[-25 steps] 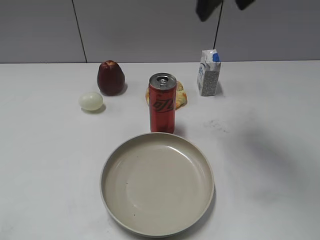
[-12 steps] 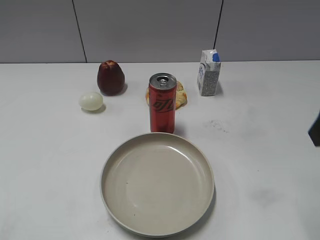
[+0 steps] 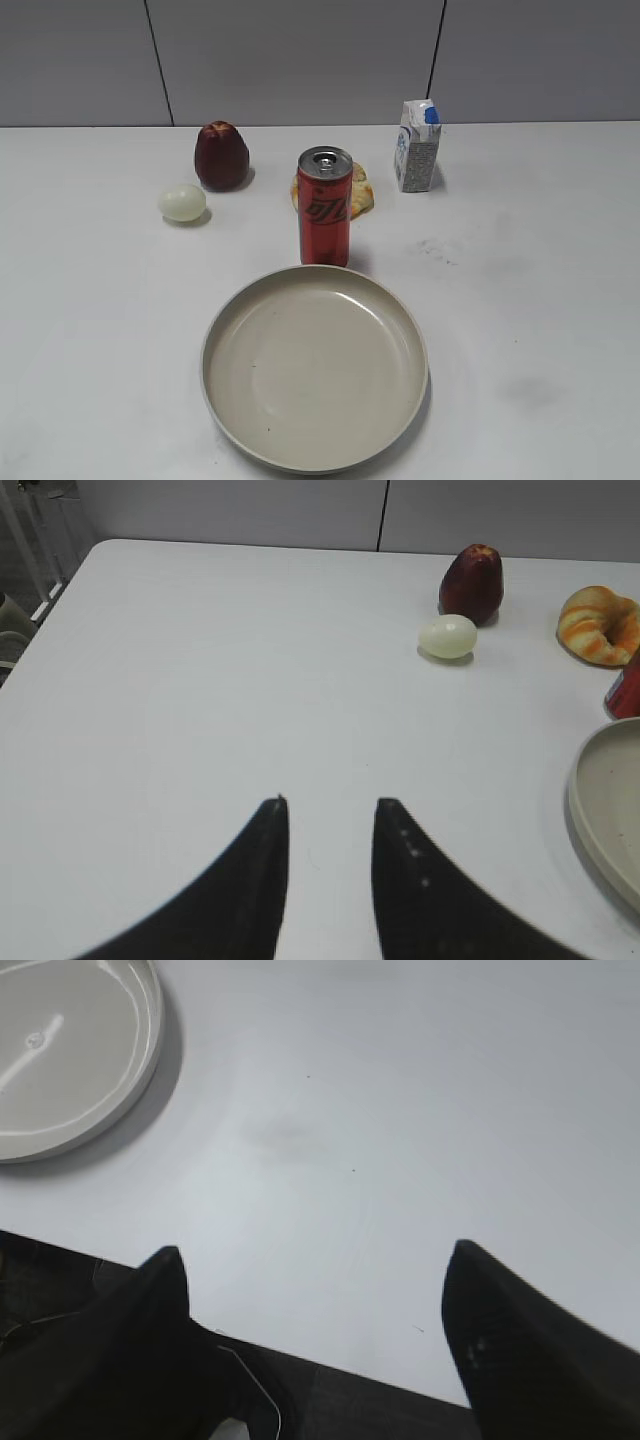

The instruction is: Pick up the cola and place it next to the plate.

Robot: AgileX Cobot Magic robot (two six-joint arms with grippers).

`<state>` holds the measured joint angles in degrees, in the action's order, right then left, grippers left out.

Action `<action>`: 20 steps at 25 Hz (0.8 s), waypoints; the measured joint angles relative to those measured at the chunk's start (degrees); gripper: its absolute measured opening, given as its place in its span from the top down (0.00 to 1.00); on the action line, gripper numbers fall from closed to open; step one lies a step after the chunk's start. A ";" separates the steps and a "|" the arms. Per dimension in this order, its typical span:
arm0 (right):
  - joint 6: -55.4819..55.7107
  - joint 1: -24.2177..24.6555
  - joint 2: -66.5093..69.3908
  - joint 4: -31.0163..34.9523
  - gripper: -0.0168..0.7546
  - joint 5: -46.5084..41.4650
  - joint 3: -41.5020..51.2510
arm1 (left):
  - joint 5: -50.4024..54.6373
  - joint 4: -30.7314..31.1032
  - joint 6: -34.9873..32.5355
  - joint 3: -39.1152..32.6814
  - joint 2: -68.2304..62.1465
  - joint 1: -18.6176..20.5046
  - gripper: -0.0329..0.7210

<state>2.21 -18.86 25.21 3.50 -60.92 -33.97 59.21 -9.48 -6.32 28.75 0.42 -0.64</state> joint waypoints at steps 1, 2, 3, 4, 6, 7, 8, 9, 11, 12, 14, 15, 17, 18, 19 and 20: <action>-0.14 0.00 -2.71 0.00 0.21 -0.14 0.98 | 0.00 0.00 0.00 0.00 0.00 0.00 0.65; -0.25 0.00 -5.11 0.00 0.21 -0.65 2.13 | 0.00 0.00 0.00 0.00 0.00 0.00 0.65; -0.32 0.00 -6.88 0.00 0.21 -1.12 2.95 | 0.00 0.00 0.00 0.00 0.00 0.00 0.65; -0.37 0.00 -8.41 -0.05 0.21 -1.76 3.46 | 0.00 0.00 0.00 0.00 0.00 0.00 0.65; -0.48 0.00 -11.22 -0.07 0.21 -2.15 3.85 | 0.00 0.00 0.00 0.00 0.00 0.00 0.65; -0.52 0.00 -11.82 -0.07 0.21 -2.15 3.85 | 0.00 0.00 0.00 0.00 0.00 0.00 0.65; -0.52 0.00 -12.15 -0.13 0.21 -2.15 3.86 | 0.00 0.00 0.00 0.00 0.00 0.00 0.65; -0.55 0.00 -12.20 -0.13 0.21 -1.91 4.11 | 0.00 0.00 0.00 0.00 0.00 0.00 0.65; -0.55 0.00 -12.20 -0.07 0.21 -0.29 5.03 | 0.00 0.00 0.00 0.00 0.00 0.00 0.65; -0.55 0.00 -12.20 -0.04 0.21 0.12 5.37 | 0.00 0.00 0.00 0.00 0.00 0.00 0.65; -0.59 0.00 -12.20 -0.01 0.21 0.54 5.55 | 0.00 0.00 0.00 0.00 0.00 0.00 0.65; -0.59 0.00 -12.20 -0.01 0.21 0.68 5.55 | 0.00 0.00 0.00 0.00 0.00 0.00 0.65; -0.59 0.00 -12.20 -0.01 0.21 0.73 5.55 | 0.00 0.00 0.00 0.00 0.00 0.00 0.65; -0.59 0.00 -12.20 -0.01 0.21 0.73 5.55 | 0.00 0.00 0.00 0.00 0.00 0.00 0.65; -0.66 0.00 -12.20 -0.01 0.21 0.73 5.55 | 0.00 0.00 0.00 0.00 0.00 0.00 0.65; -0.66 0.00 -12.20 -0.01 0.21 0.73 5.55 | 0.00 0.00 0.00 0.00 0.00 0.00 0.65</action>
<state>1.55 -18.86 13.01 3.49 -60.19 -28.42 59.21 -9.48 -6.32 28.75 0.42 -0.64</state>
